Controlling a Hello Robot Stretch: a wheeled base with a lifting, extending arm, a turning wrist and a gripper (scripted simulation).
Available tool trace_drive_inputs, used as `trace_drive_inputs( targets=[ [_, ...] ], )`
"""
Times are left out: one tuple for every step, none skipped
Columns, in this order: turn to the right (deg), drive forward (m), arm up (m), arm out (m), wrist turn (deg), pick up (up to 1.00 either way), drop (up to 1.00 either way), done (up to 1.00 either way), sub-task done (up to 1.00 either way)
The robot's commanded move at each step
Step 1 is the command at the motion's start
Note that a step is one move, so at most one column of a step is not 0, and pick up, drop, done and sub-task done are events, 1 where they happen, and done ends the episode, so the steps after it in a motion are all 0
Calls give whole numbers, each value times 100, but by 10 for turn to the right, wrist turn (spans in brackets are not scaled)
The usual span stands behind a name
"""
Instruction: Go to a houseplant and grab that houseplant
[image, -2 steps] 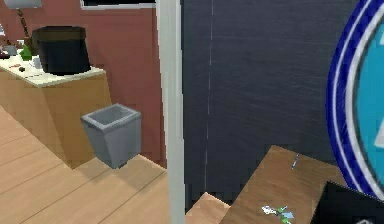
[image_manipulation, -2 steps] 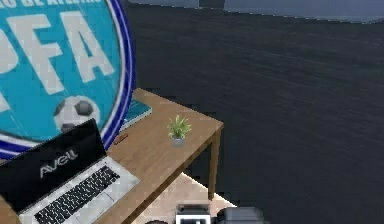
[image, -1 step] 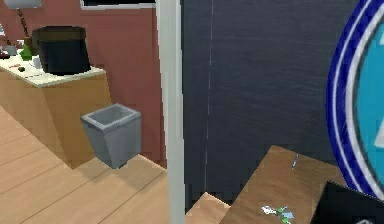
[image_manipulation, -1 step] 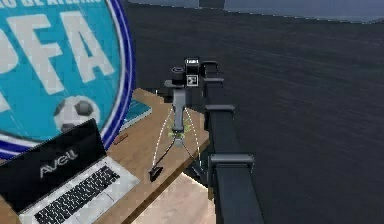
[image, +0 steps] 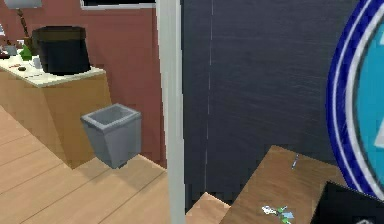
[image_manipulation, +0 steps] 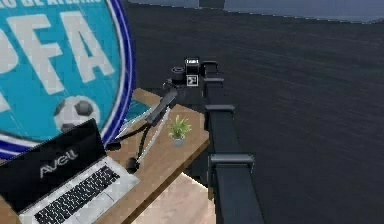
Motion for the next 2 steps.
trace_drive_inputs(
  targets=[
    [0,0,0,0,450,0,0,0,0],
    [0,0,0,0,450,0,0,0,0]
  ],
)
